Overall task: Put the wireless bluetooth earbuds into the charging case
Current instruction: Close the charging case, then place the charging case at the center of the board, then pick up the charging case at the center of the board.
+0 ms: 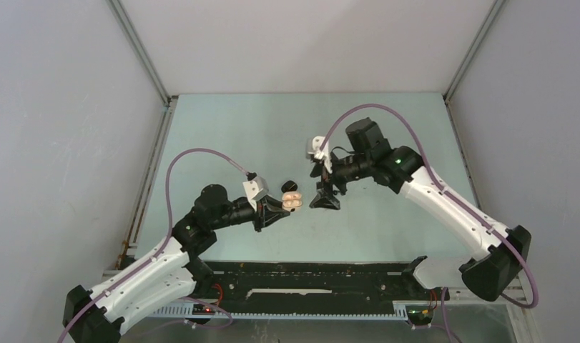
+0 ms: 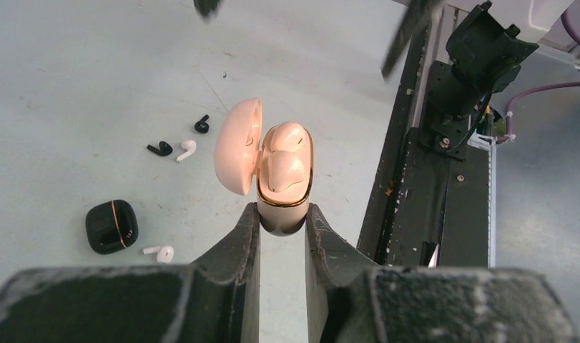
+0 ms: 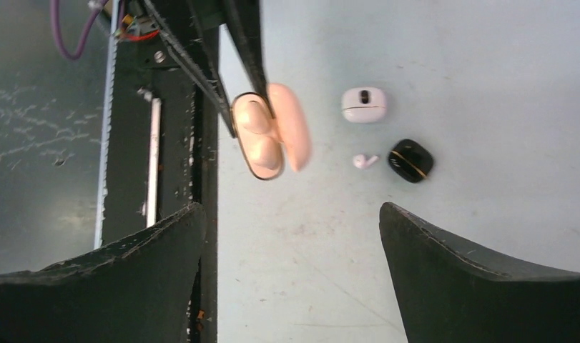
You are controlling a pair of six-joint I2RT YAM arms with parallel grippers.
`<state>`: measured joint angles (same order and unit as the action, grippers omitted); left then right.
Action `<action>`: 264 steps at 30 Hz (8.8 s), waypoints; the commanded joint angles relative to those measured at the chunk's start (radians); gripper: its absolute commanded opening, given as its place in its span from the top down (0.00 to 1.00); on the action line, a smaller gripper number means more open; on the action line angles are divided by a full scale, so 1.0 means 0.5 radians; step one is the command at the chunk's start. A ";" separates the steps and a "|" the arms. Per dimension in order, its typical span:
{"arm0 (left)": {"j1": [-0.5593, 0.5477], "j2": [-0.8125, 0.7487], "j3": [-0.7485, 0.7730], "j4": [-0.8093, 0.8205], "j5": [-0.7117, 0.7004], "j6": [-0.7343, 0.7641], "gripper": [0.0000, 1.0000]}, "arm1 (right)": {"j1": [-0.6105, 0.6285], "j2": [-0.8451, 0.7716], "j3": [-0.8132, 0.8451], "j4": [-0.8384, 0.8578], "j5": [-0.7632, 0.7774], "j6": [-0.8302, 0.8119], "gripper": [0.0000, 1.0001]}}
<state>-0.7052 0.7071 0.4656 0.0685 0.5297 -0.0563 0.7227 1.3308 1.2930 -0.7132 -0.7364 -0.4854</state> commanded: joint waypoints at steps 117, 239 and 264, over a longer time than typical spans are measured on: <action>0.090 2.821 2.250 -0.911 -0.624 -1.209 0.55 | -1.206 -0.387 -0.673 0.758 0.378 0.631 0.01; 0.229 0.162 0.422 -0.959 -1.853 -0.302 0.00 | 0.037 1.594 0.645 0.305 1.145 0.557 0.36; 0.234 0.141 0.441 -0.896 -1.656 -0.305 0.12 | 0.011 0.896 0.176 0.350 0.960 0.168 0.72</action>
<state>-0.5957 0.7979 0.6659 -0.4286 -0.3676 -0.2256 0.7391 2.0369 1.4689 -0.5671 -0.1989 -0.3058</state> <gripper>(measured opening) 0.908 0.503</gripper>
